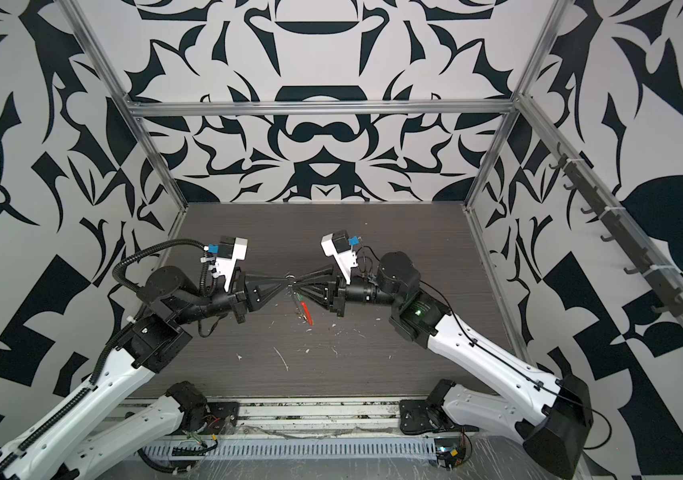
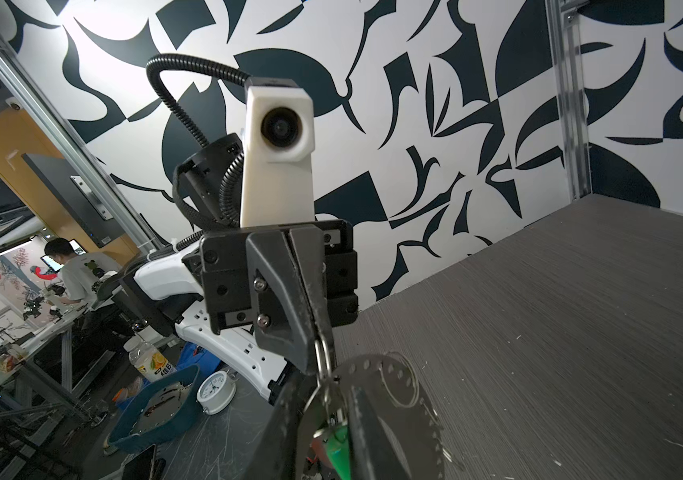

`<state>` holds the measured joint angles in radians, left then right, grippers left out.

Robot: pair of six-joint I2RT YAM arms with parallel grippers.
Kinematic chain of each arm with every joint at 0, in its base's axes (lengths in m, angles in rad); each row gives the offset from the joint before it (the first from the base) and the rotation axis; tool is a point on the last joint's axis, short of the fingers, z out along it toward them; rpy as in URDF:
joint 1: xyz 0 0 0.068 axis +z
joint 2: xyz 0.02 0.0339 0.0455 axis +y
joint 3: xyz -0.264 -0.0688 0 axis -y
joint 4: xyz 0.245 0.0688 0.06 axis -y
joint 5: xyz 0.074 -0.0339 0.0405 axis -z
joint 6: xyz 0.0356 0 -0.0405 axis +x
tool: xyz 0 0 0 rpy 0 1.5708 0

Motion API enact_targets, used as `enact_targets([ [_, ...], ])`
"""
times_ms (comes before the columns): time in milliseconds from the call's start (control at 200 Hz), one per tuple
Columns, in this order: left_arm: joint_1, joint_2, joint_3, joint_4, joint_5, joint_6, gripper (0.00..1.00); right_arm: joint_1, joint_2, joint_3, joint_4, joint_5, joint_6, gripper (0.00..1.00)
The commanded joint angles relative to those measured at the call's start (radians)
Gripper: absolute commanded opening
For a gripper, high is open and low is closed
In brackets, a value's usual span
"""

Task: Remove the keys from the keyring

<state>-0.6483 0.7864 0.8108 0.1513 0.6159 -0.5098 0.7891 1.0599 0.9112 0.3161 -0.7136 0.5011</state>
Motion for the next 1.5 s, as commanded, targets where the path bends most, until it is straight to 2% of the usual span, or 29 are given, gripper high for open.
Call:
enact_targets([
  [0,-0.004,-0.008,-0.008,0.046,0.005,-0.013,0.0,0.007,-0.006,0.025,0.032,-0.009,-0.006,0.23],
  [300,-0.004,0.001,-0.01,0.048,0.01,-0.015,0.0,0.009,-0.011,0.028,0.032,-0.002,-0.003,0.22],
  [635,-0.004,-0.001,-0.016,0.045,0.012,-0.014,0.0,0.009,-0.023,0.023,0.032,0.031,0.004,0.26],
  [745,-0.004,-0.001,-0.017,0.045,0.012,-0.015,0.0,0.008,-0.021,0.02,0.034,0.039,0.004,0.19],
  [945,-0.004,0.003,-0.016,0.04,0.013,-0.018,0.0,0.009,-0.023,0.021,0.036,0.031,0.009,0.0],
  [1105,-0.004,0.004,0.003,0.0,0.008,-0.021,0.01,0.009,-0.029,0.033,-0.014,0.026,-0.003,0.0],
  [1190,-0.004,0.001,0.014,-0.039,0.006,-0.017,0.19,0.008,-0.035,0.039,-0.062,0.028,-0.017,0.0],
  [1255,-0.004,-0.002,0.027,-0.08,0.007,-0.008,0.29,0.009,-0.039,0.066,-0.165,0.036,-0.055,0.0],
  [1350,-0.004,0.004,0.063,-0.168,0.025,0.019,0.32,0.009,-0.027,0.137,-0.361,0.038,-0.141,0.0],
  [1495,-0.004,0.052,0.141,-0.333,0.059,0.073,0.31,0.009,0.005,0.232,-0.589,0.015,-0.237,0.0],
])
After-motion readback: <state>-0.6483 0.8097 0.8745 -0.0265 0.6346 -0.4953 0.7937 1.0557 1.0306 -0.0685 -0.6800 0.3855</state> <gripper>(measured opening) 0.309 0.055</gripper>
